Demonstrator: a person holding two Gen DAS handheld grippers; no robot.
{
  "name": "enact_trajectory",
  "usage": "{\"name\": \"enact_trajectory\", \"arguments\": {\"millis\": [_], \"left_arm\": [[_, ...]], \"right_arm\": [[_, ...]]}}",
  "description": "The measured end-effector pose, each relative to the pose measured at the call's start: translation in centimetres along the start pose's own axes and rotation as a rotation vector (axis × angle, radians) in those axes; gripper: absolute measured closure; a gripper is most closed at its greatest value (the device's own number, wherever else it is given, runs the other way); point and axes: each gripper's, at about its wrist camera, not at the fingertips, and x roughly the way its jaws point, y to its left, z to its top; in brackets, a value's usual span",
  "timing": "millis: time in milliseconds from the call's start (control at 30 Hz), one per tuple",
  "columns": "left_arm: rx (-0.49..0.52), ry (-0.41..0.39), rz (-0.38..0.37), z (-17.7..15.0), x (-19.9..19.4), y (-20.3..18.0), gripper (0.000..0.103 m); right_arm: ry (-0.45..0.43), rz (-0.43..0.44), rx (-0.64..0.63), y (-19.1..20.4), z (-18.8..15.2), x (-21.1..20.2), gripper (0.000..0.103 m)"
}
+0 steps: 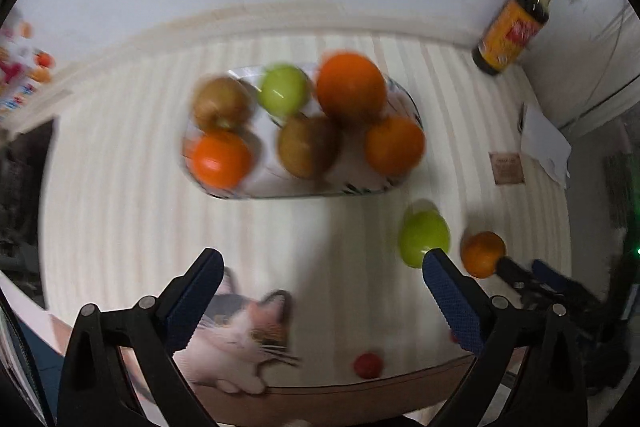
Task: Organize fruits
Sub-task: 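Grasp the green apple with the left tool while the right tool grasps the orange, then carry both fruits onto the floral plate and open both tools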
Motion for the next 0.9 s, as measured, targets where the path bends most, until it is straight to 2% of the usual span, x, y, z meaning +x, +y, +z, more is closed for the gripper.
{"name": "enact_trajectory", "arguments": {"millis": [67, 133, 267, 433, 500, 633, 733, 800, 900], "left_arm": [[0.001, 0.05, -0.038, 0.5, 1.6, -0.8, 0.001], [0.011, 0.089, -0.069, 1.2, 3.1, -1.9, 0.001], [0.052, 0.136, -0.105, 2.4, 5.4, -4.3, 0.001], [0.145, 0.238, -0.145, 3.0, 8.8, -7.9, 0.002], [0.185, 0.263, -0.133, 3.0, 9.9, -8.9, 0.008], [0.207, 0.305, -0.129, 2.8, 11.8, -9.6, 0.03], [0.204, 0.315, -0.123, 2.8, 12.7, -9.6, 0.033], [0.207, 0.324, -0.124, 2.6, 13.2, -9.7, 0.05], [0.2, 0.318, -0.127, 2.2, 13.1, -9.3, 0.051]], "right_arm": [[0.032, 0.046, 0.041, -0.9, 0.2, 2.0, 0.024], [0.059, 0.086, 0.066, -1.5, 0.2, 3.9, 0.035], [0.058, 0.1, 0.075, -1.9, 0.7, 5.4, 0.045], [0.069, 0.086, 0.049, -2.2, 0.1, 5.1, 0.045], [0.079, 0.085, 0.051, -2.5, -0.3, 4.8, 0.045], [0.081, 0.079, 0.051, -3.1, -1.2, 4.0, 0.046], [0.083, 0.093, 0.058, -3.1, -1.2, 4.3, 0.046], [0.08, 0.102, 0.068, -3.2, -1.2, 4.4, 0.046], [0.067, 0.101, 0.069, -3.5, -0.9, 4.3, 0.046]]}}
